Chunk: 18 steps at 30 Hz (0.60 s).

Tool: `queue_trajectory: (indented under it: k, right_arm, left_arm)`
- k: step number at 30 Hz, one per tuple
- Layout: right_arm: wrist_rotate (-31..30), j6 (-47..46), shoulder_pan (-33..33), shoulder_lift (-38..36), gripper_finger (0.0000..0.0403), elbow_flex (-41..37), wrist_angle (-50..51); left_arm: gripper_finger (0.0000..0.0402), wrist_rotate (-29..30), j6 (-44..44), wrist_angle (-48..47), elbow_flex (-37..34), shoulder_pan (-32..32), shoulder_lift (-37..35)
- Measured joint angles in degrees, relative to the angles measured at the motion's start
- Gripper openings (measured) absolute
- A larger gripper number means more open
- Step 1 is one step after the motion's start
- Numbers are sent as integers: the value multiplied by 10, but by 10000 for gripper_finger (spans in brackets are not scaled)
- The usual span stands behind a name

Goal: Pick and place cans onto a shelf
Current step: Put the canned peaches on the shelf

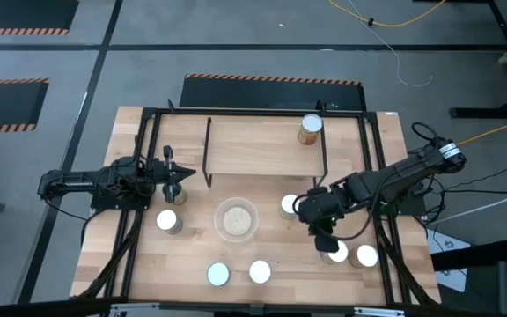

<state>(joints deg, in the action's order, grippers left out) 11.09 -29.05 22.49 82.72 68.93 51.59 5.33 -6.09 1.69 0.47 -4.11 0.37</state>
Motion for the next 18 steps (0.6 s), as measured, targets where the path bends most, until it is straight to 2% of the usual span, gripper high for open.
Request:
queue_trajectory:
  k: [10,18]
  right_arm:
    - [9,-263,76,0,71,0,8]
    - [-52,-419,155,0,71,0,9]
  left_arm:
    - [0,0,0,0,0,0,0]
    - [0,-1,-3,0,0,0,0]
